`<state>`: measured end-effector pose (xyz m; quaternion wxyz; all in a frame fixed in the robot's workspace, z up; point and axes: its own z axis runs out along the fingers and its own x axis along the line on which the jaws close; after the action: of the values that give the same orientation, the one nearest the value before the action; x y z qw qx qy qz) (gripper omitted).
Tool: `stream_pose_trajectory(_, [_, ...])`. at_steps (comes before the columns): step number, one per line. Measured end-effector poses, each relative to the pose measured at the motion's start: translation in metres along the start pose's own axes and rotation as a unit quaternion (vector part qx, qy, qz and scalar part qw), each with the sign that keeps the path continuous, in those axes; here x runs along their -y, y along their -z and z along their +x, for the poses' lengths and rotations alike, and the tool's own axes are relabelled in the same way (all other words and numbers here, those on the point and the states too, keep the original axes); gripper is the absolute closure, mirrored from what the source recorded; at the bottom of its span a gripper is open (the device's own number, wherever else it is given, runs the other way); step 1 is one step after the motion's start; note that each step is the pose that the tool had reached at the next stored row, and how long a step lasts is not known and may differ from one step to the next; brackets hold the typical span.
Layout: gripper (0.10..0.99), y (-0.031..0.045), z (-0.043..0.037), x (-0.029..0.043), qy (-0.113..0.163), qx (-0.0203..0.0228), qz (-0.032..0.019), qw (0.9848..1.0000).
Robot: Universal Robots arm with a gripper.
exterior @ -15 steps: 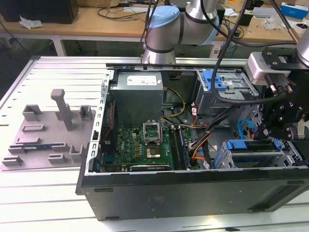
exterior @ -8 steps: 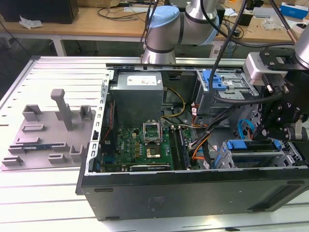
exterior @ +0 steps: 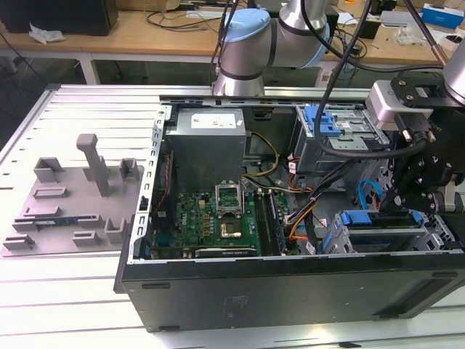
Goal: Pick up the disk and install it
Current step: 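Insert the second disk wire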
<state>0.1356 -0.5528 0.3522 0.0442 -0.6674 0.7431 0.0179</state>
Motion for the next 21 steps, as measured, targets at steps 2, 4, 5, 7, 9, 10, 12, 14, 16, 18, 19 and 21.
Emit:
stream_pose_trajectory(2, [0.984, -0.0001, 0.0000, 0.0001, 0.003, 0.0000, -0.0003, 1.0000])
stream_pose_trajectory(4, [0.984, -0.0001, 0.0000, 0.0001, 0.003, 0.0001, -0.0003, 1.0000])
stream_pose_trajectory(5, [0.984, -0.0001, 0.0000, 0.0000, 0.003, 0.0001, -0.0003, 1.0000])
stream_pose_trajectory(7, [0.984, -0.0001, 0.0000, 0.0002, 0.003, 0.0001, -0.0003, 1.0000])
stream_pose_trajectory(9, [0.984, -0.0001, 0.0000, 0.0006, 0.004, 0.0001, -0.0003, 1.0000])
stream_pose_trajectory(10, [0.984, -0.0002, -0.0001, 0.0009, 0.003, 0.0001, -0.0003, 1.0000])
stream_pose_trajectory(12, [0.984, -0.0002, -0.0001, 0.0010, 0.003, 0.0001, -0.0003, 1.0000])
stream_pose_trajectory(14, [0.984, -0.0002, -0.0001, 0.0013, 0.003, 0.0001, -0.0003, 1.0000])
stream_pose_trajectory(16, [0.984, -0.0002, 0.0002, 0.0014, 0.003, 0.0000, -0.0003, 1.0000])
stream_pose_trajectory(18, [0.984, -0.0002, 0.0007, 0.0019, 0.003, 0.0001, -0.0003, 1.0000])
stream_pose_trajectory(19, [0.984, -0.0002, 0.0008, 0.0019, 0.003, 0.0001, -0.0003, 1.0000])
stream_pose_trajectory(21, [0.984, -0.0003, 0.0014, 0.0020, 0.003, 0.0001, -0.0003, 1.0000])
